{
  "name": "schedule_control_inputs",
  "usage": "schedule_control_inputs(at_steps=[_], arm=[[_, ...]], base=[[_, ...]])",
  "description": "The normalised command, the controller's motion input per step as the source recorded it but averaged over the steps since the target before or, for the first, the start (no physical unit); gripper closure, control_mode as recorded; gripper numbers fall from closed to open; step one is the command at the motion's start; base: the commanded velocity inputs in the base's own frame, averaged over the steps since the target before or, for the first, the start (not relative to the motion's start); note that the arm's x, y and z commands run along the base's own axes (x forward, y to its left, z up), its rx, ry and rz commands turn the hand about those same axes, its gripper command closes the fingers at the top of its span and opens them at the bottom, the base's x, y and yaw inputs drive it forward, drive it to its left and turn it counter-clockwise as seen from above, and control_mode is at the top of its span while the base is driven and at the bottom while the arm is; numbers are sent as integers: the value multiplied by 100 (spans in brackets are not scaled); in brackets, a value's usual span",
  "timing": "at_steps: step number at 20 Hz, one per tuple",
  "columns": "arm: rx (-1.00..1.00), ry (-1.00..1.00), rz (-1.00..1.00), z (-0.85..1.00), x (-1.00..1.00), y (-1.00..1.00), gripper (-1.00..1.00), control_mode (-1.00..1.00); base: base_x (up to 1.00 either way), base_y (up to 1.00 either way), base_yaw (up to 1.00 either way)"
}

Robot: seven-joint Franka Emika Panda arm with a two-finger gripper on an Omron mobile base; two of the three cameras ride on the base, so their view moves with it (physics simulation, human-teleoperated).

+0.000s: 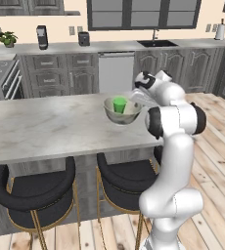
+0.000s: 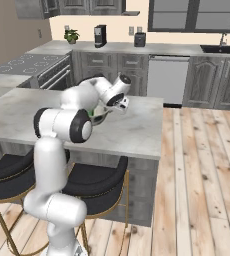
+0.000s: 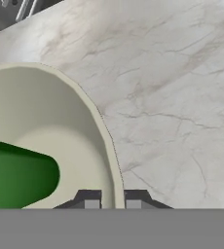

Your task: Place the cup inside the bowl on the dining table and move the bowl to any counter.

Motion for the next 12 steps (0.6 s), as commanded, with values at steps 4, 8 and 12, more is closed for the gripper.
schedule_control_inputs(at_steps=[4,8,12], arm=[[0,0,0,45,-56,0,100,-100],[1,0,0,43,-70,-2,100,-100],[0,-1,0,34,-74,-9,100,-100]], base=[[0,0,0],[0,0,0],[0,0,0]])
